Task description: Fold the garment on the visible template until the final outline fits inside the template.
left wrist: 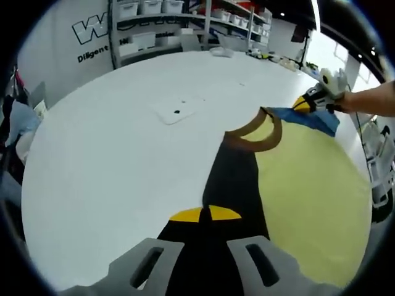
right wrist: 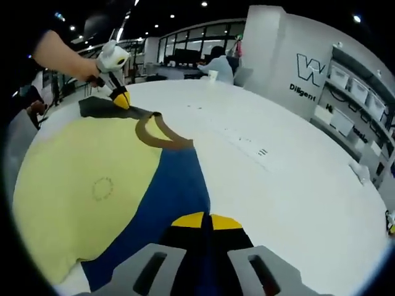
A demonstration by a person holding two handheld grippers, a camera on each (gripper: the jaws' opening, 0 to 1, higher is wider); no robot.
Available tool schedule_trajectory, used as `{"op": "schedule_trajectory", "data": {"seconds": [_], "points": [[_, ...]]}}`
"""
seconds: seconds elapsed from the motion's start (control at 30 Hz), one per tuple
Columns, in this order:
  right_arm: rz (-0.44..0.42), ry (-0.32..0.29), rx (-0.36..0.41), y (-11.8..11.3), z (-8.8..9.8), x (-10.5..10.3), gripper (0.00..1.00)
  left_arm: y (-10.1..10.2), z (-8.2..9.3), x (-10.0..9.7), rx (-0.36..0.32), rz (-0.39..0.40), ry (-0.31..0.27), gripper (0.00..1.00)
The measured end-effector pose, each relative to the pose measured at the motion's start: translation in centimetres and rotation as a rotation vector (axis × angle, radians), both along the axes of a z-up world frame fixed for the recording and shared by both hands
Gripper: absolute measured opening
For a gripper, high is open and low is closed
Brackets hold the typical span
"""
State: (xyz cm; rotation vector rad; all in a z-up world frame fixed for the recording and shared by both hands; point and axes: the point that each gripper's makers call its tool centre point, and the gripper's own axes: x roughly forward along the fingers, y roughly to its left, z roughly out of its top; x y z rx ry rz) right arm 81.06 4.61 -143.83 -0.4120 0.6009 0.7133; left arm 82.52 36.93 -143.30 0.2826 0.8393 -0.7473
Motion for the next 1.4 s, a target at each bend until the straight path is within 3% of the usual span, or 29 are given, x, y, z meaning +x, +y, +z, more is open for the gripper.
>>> {"op": "schedule_trajectory", "data": {"seconds": [0.1, 0.17, 0.3, 0.37, 0.47, 0.63, 0.7, 0.77, 0.93, 1.0, 1.03, 1.07, 1.27, 1.4], "points": [[-0.029, -0.017, 0.011, -0.6, 0.6, 0.2, 0.14, 1.1, 0.6, 0.7, 0.02, 0.044, -0.044, 0.19], [-0.014, -0.023, 0.012, -0.7, 1.0, -0.9, 0.12, 1.7, 1.3, -0.1, -0.041, 0.066, -0.019, 0.29], [-0.014, -0.017, 0.016, -1.9, 0.9, -3.5, 0.2, 5.8, 1.3, -1.6, 0.04, 0.06, -0.04, 0.28], [-0.043, -0.009, 0.01, -3.4, 0.5, -4.6, 0.2, 7.8, 0.4, -2.8, 0.07, 0.062, 0.006, 0.31], [-0.134, 0.012, 0.061, -5.5, 0.3, -5.3, 0.23, 9.4, -0.2, -3.7, 0.095, 0.062, 0.024, 0.29], [-0.198, 0.032, 0.104, -6.8, 0.1, -4.7, 0.21, 8.7, -0.5, -4.1, 0.076, 0.061, 0.043, 0.19], [-0.22, 0.03, 0.11, -7.0, 0.0, -4.7, 0.17, 8.1, -0.3, -4.6, 0.056, 0.054, 0.054, 0.09], [-0.223, 0.023, 0.116, -7.0, 0.0, -4.8, 0.13, 8.2, -0.2, -4.7, 0.047, 0.093, 0.056, 0.09], [-0.261, 0.029, 0.111, -7.5, 0.0, -5.1, 0.16, 8.6, 0.0, -5.3, 0.073, 0.11, 0.013, 0.11], [-0.256, 0.022, 0.083, -8.1, 0.2, -5.6, 0.16, 10.8, 0.2, -5.0, 0.117, 0.176, -0.006, 0.25], [-0.252, 0.02, 0.082, -8.3, 0.5, -5.9, 0.16, 11.4, 0.4, -5.0, 0.104, 0.195, -0.001, 0.31], [-0.252, 0.018, 0.081, -8.5, 0.6, -6.1, 0.16, 12.7, 0.8, -5.1, 0.076, 0.232, -0.002, 0.32], [-0.305, 0.015, 0.042, -13.2, 0.7, -9.5, 0.16, 21.5, 1.4, -8.0, 0.142, 0.372, -0.008, 0.33], [-0.371, 0.035, 0.039, -16.0, 0.3, -11.9, 0.17, 25.2, 0.9, -10.7, 0.161, 0.428, 0.02, 0.33]]}}
